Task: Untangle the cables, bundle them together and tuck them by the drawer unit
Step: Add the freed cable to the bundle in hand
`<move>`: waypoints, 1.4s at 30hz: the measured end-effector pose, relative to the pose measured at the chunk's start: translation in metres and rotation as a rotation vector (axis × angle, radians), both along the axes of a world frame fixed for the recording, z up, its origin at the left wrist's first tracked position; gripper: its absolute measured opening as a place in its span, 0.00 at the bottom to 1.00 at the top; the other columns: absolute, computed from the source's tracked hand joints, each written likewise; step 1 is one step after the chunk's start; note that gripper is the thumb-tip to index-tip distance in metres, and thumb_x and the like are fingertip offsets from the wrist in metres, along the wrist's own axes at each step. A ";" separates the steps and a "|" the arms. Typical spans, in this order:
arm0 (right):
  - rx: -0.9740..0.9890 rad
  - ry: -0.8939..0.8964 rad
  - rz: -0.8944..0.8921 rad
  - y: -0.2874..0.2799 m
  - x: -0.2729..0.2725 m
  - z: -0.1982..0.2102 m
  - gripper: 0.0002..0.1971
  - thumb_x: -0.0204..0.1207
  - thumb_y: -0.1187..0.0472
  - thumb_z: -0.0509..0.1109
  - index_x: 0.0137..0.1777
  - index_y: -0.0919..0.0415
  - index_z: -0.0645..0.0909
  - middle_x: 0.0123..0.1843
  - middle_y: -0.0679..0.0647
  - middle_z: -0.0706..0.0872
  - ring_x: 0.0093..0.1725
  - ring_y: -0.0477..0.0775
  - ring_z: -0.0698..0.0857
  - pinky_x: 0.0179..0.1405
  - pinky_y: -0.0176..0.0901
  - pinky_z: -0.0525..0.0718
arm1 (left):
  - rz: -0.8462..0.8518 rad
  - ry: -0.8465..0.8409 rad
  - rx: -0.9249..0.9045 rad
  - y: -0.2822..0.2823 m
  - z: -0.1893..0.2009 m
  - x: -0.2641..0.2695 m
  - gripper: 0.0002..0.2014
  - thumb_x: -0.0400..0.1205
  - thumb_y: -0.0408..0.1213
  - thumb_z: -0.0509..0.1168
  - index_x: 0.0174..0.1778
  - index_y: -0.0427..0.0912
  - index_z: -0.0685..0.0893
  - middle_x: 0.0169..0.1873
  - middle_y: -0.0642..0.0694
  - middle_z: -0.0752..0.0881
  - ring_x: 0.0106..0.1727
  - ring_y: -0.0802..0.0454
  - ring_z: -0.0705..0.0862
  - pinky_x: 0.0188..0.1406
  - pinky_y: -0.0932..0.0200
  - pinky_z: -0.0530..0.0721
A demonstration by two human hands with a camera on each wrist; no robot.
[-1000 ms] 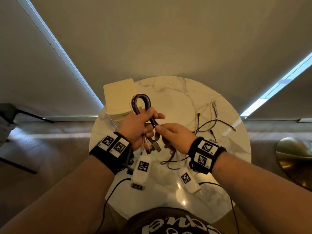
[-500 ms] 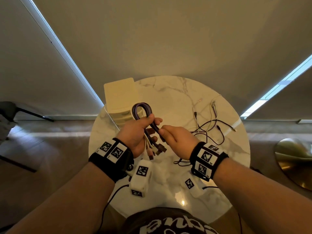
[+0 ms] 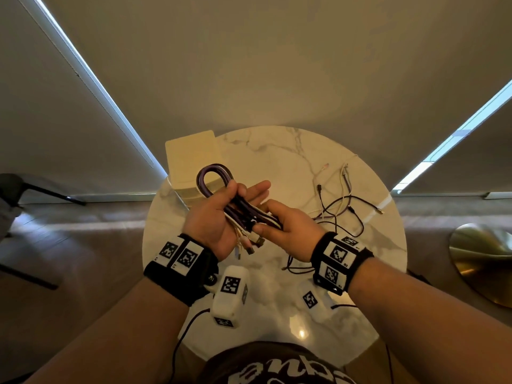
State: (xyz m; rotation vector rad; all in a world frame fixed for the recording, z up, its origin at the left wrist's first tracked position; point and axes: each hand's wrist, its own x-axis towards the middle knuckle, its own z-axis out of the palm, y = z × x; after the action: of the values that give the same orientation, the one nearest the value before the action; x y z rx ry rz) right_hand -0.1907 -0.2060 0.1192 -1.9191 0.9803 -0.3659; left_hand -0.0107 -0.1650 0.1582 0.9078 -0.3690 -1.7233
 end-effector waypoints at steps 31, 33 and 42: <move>-0.098 0.434 0.268 -0.008 -0.038 0.015 0.14 0.85 0.43 0.67 0.36 0.35 0.73 0.31 0.44 0.80 0.32 0.40 0.78 0.35 0.45 0.76 | 0.197 -0.592 0.267 -0.013 -0.032 0.021 0.19 0.88 0.49 0.64 0.34 0.46 0.72 0.21 0.50 0.66 0.18 0.54 0.62 0.19 0.63 0.62; -0.093 0.366 0.273 -0.008 -0.033 0.026 0.12 0.86 0.45 0.67 0.39 0.38 0.76 0.31 0.44 0.80 0.32 0.40 0.78 0.35 0.43 0.75 | 0.067 -0.809 0.248 -0.009 -0.030 0.016 0.26 0.78 0.64 0.72 0.34 0.45 0.73 0.23 0.46 0.70 0.21 0.49 0.66 0.23 0.58 0.67; 0.048 0.190 0.248 -0.024 -0.019 0.059 0.07 0.80 0.51 0.75 0.49 0.53 0.90 0.42 0.53 0.92 0.41 0.53 0.89 0.48 0.58 0.86 | -0.544 -1.152 -0.117 0.012 -0.020 -0.015 0.21 0.64 0.48 0.88 0.39 0.55 0.81 0.18 0.62 0.81 0.19 0.67 0.77 0.23 0.70 0.73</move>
State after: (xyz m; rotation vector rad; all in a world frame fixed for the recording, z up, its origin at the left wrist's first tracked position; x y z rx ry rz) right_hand -0.2096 -0.2304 0.1783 -2.0296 0.8491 -0.0165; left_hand -0.0261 -0.1534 0.1377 1.7658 -1.5618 -1.4264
